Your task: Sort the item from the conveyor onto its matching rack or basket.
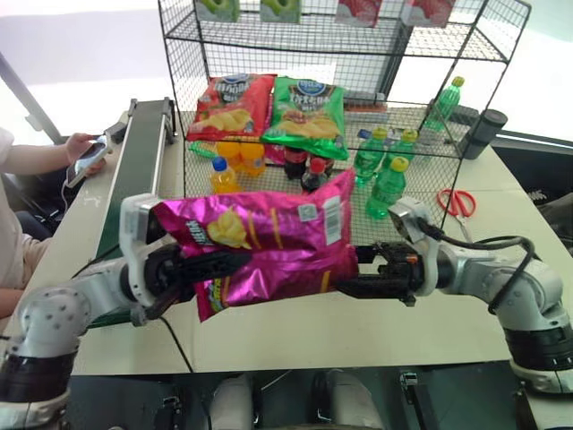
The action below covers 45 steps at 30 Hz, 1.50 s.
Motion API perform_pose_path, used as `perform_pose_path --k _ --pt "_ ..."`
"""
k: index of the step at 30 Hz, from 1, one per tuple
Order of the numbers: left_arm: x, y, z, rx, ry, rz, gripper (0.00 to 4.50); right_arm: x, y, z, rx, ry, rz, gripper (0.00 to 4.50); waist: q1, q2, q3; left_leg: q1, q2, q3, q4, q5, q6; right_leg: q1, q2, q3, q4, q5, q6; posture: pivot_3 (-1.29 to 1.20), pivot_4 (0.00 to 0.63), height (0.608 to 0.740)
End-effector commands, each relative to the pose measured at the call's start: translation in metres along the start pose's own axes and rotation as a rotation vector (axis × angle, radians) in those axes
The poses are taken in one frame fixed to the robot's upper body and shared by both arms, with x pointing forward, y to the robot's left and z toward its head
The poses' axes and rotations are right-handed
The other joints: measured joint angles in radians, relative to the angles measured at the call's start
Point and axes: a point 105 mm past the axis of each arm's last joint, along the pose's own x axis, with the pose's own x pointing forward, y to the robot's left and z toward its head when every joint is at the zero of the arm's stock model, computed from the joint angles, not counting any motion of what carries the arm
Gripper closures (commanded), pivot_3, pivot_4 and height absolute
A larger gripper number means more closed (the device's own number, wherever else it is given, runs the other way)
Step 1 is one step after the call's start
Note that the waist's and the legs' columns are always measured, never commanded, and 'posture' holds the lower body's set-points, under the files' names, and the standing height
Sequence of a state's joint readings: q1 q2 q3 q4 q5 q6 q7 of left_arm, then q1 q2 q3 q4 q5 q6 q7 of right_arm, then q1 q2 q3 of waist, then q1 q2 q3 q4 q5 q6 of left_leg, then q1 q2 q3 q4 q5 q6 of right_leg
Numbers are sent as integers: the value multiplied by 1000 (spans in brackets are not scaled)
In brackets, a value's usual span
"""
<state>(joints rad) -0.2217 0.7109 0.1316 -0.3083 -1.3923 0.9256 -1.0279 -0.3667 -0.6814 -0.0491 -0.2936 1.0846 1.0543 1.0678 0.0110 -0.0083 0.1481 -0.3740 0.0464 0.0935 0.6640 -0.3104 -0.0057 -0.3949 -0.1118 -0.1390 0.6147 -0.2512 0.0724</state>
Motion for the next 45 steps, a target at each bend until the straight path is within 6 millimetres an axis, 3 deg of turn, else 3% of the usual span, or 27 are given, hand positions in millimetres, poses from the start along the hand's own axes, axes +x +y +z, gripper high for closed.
perform_pose_path --k 1,2,5,11,12,13,15,22,25,28,34,38,42,45 --pt "1 8 0 38 9 9 4442 5 8 5 -23 0 15 0 1 0 0 0 0 0 0 0 0 0 0 0 0 0 0 0 150 740" --pt "2 10 0 49 7 8 4442 6 9 4 -3 -3 24 0 1 0 0 0 0 0 0 0 0 0 0 0 0 0 0 0 150 740" --pt "5 16 -1 87 14 17 4500 9 12 -1 24 16 39 899 1 -1 0 -1 0 0 0 0 0 0 0 0 -1 0 0 0 150 740" --pt "7 25 4 141 -28 70 4500 13 3 -9 17 59 -8 3959 1 -1 0 -1 0 -1 0 0 0 0 0 0 -1 0 0 0 150 740" --pt "5 28 4 131 -36 94 4500 13 1 -9 7 62 -18 4354 1 -1 0 -1 0 -1 0 0 0 0 0 0 -1 0 0 0 150 740" --pt "2 31 5 132 -46 119 4222 11 -2 -9 -7 61 -32 4490 1 -1 0 -1 0 -1 0 0 0 0 0 0 -1 0 0 0 150 740" --pt "-4 31 3 114 -37 135 3672 6 -10 -6 -39 56 -81 4500 1 -1 0 -1 0 -1 0 0 0 0 0 0 -1 0 0 0 150 740" --pt "-29 34 -4 146 -5 242 148 -33 -27 9 -256 16 -299 4500 4 -1 0 -1 0 -1 0 0 0 0 0 0 -1 0 0 0 150 740" --pt "-36 38 0 204 -24 294 39 -51 -24 29 -403 -43 -406 4500 4 -1 0 -1 0 -1 0 0 0 0 -1 0 -1 0 0 0 150 740" --pt "-39 51 10 363 -48 389 39 -77 -7 64 -565 -169 -508 4500 3 0 0 -1 0 0 0 0 0 0 -1 0 -1 0 0 0 150 740" --pt "-27 63 27 503 -138 437 39 -127 5 97 -850 -231 -781 4500 4 -1 0 -1 0 0 0 0 1 1 -1 -1 -2 0 0 0 150 740" --pt "-16 70 32 565 -151 439 39 -131 2 117 -1070 -256 -913 4500 -4 -1 0 1 0 2 0 0 0 1 -1 0 -1 0 1 0 150 740" --pt "-2 75 40 638 -163 439 39 -135 -21 114 -1472 170 -1078 4500 -2 -1 0 1 -1 3 0 1 -1 0 0 0 0 0 1 0 150 740" --pt "2 77 39 668 -136 433 39 -138 -23 129 -1652 265 -1152 4500 -1 -1 0 0 -1 7 0 4 -7 0 0 0 -1 0 1 0 150 740"
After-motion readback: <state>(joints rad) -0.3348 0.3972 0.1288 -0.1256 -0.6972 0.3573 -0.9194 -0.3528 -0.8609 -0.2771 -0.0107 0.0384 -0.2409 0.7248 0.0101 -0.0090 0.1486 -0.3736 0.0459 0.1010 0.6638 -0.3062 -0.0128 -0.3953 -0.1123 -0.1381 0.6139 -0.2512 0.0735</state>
